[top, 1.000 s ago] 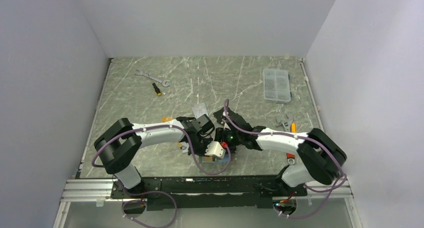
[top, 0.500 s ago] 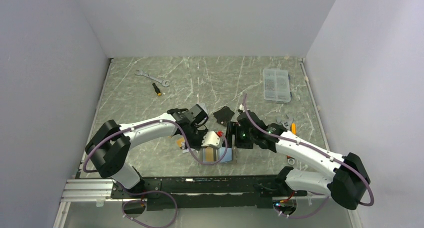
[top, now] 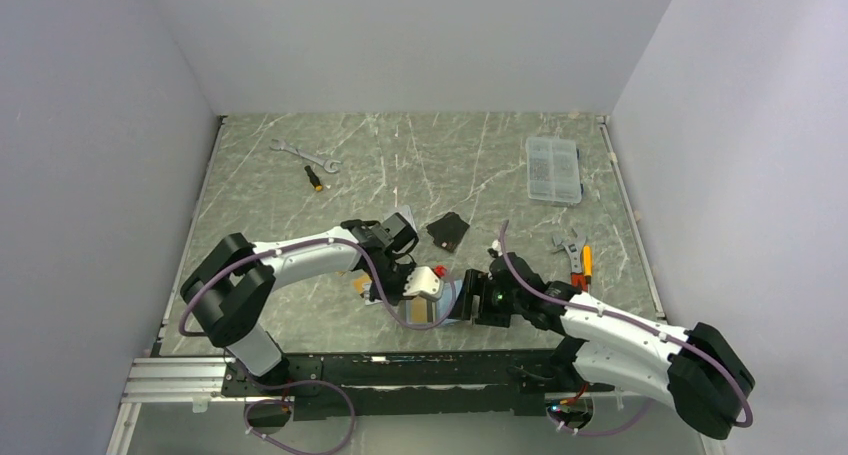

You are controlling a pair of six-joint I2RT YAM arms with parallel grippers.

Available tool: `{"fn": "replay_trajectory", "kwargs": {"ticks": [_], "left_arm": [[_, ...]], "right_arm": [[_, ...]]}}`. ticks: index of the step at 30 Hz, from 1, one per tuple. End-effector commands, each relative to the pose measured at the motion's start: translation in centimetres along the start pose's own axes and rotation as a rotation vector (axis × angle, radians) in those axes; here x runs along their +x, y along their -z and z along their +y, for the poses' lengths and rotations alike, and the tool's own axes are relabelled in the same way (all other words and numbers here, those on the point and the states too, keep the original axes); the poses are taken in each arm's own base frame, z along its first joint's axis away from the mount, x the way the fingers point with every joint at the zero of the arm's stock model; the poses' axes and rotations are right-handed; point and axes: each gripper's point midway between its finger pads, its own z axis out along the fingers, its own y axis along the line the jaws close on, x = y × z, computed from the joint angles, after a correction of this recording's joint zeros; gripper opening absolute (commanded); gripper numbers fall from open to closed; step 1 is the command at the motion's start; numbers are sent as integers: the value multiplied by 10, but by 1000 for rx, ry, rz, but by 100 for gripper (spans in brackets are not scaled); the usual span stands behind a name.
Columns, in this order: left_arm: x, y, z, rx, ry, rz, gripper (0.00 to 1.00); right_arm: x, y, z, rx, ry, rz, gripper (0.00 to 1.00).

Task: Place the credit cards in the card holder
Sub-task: Close the card holder at the center of the board.

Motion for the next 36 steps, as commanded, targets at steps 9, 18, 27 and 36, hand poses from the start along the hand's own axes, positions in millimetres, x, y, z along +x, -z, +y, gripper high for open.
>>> {"fn": "replay_trajectory", "kwargs": {"ticks": [9,18,27,36], "left_arm": [[-7,-25,-6,44,-47,4,0],[-12,-23,-6,47,-56,-1,0],[-42,50,31,-111,-7,-143,3],[-44,167,100,-325,243,-540,9]], "right_arm": [[-26,-3,35,-325,-95,-119,67],[-36,-14,40,-332,-93,-140,36],[-61,22,64,-310,34,-219,0],[-64,101,123,-501,226,-255,0]]}}
